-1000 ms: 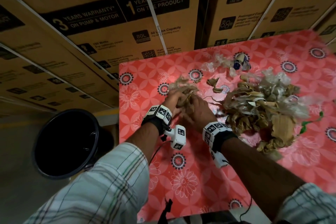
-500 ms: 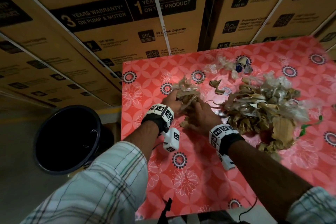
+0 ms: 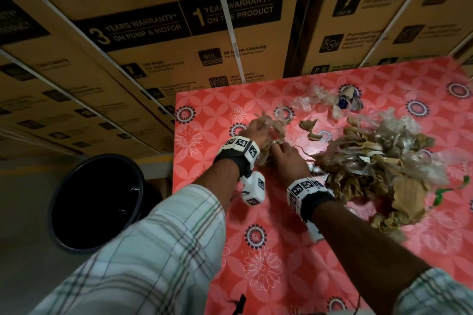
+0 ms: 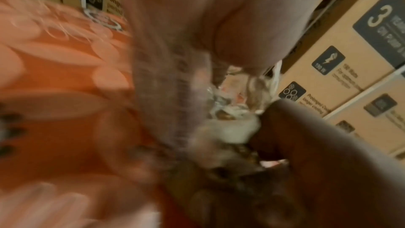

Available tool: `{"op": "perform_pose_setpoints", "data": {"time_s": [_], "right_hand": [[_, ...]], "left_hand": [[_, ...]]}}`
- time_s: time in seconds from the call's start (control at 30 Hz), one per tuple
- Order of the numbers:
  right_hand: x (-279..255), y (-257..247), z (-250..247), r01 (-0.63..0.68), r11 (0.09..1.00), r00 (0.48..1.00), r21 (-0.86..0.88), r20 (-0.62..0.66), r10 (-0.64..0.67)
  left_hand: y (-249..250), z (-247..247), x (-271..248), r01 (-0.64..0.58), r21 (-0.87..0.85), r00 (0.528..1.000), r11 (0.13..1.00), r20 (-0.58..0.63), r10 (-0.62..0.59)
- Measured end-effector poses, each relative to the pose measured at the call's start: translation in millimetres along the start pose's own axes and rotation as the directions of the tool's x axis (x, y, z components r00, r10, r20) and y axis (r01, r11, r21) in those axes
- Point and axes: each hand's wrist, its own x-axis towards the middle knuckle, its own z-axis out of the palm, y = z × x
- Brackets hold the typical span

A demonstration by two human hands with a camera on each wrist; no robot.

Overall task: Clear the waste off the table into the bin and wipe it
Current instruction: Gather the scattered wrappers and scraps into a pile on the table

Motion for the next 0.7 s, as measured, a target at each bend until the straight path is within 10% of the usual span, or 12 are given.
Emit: {"op": "perform_pose_setpoints", "data": {"time_s": [0.4,0.7], "right_hand": [[9.4,9.5,-19.5,-0.025,0.995,0.998,0.094,-0.048,0.029],[62.7,10.4,-53.0,0.067,0.996,0.946,-0.065,0.320,-0.043]], "left_hand": [[-13.6,10.7,5.8,-0.141,0.327,0.977,0.934,-0.109,0.186],[-34.4,8.3,11.1,-0.366,0.338,0.930,0.867,0.104,0.352]]}}
